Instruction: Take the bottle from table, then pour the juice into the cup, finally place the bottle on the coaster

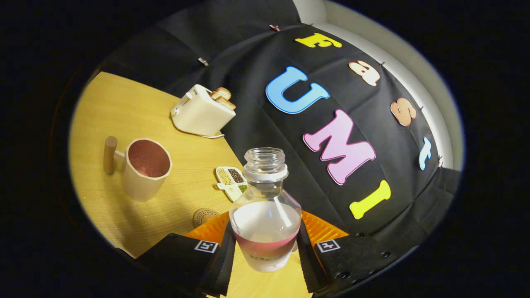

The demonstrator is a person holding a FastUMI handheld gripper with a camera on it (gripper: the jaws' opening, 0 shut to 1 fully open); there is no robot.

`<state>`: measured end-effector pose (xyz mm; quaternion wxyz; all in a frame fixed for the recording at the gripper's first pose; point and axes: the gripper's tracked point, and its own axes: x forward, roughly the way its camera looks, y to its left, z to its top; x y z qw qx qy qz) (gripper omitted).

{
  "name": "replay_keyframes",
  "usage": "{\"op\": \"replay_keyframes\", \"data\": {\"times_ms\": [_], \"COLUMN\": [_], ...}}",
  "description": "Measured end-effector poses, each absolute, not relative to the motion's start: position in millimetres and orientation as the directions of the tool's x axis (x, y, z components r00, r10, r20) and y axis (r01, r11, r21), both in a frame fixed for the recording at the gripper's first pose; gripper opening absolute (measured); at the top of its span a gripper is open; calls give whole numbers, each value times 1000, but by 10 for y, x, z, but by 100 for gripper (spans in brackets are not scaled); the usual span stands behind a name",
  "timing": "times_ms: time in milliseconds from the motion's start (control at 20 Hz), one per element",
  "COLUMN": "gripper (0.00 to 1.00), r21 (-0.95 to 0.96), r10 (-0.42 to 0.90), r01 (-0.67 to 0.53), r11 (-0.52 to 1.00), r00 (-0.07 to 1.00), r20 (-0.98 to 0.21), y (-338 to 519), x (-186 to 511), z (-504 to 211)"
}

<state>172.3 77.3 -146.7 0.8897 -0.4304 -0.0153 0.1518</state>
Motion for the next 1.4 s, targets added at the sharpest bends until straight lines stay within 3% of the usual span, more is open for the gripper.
{"op": "replay_keyframes", "data": {"times_ms": [700,1400], "gripper": [70,70], "r21": [-953,-984], "r10": [349,373], "r01": [-204,-124], "r11": [226,-128], "r00": [930,913], "r20": [-116,-164], "y": [1440,1691], "x": [1789,1929], "z": [-1632,-1784]}}
